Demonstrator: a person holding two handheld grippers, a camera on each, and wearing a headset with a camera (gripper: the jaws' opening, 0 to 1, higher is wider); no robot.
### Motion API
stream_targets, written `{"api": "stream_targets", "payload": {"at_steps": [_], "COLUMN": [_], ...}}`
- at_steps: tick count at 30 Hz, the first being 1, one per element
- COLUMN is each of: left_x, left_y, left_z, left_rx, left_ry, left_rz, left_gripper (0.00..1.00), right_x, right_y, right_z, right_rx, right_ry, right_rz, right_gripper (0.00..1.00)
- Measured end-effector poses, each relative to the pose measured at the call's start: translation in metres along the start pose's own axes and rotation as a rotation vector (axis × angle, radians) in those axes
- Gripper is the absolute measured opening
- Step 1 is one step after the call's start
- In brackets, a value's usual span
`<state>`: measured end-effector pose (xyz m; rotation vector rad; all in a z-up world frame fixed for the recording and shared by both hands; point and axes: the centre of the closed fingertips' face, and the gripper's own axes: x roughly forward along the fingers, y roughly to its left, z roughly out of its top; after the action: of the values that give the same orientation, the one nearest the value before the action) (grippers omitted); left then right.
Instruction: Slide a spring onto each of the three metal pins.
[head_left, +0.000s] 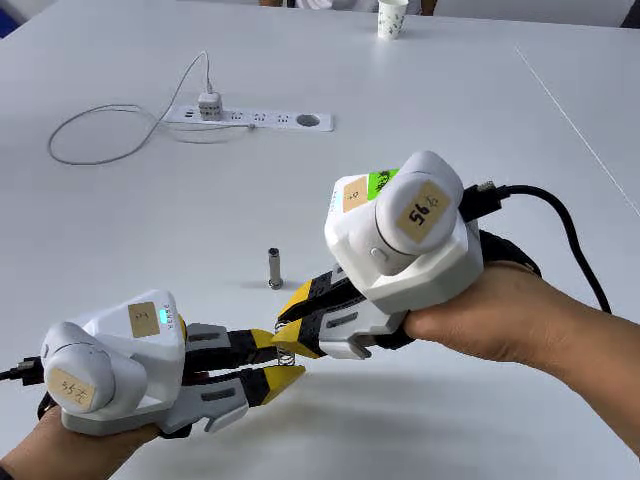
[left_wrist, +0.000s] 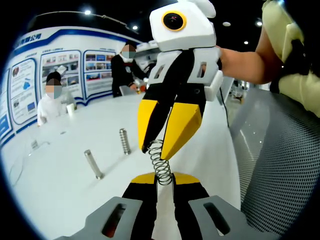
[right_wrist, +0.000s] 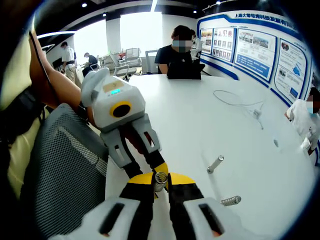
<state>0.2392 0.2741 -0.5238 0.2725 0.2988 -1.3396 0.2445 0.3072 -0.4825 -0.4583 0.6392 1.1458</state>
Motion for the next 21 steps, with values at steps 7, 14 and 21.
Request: {"api": "stream_targets", "payload": {"at_steps": [7,14,21], "left_x": [0.0,-0.003,-0.008], "left_y": [0.001,0.005,0.011], "left_z": [0.002,0.003,0.001], "left_rx": [-0.007,-0.019,-0.04], "left_ry": [-0.011,-0.023,-0.023], "left_rz": [0.004,0.021,0.046], "left_gripper": [0.12,0.17,0.24], "right_x": [-0.002,-0.003,-0.005], "right_y": [-0.002,-0.003,-0.008], "right_z": [0.002,0.003,0.006], "right_rx": [-0.001,-0.003,-0.008], "right_ry": [-0.007,-0.007,-0.009], "right_rz": [-0.007,-0.013,-0.026], "right_gripper": [0.11,0.11,0.11]}}
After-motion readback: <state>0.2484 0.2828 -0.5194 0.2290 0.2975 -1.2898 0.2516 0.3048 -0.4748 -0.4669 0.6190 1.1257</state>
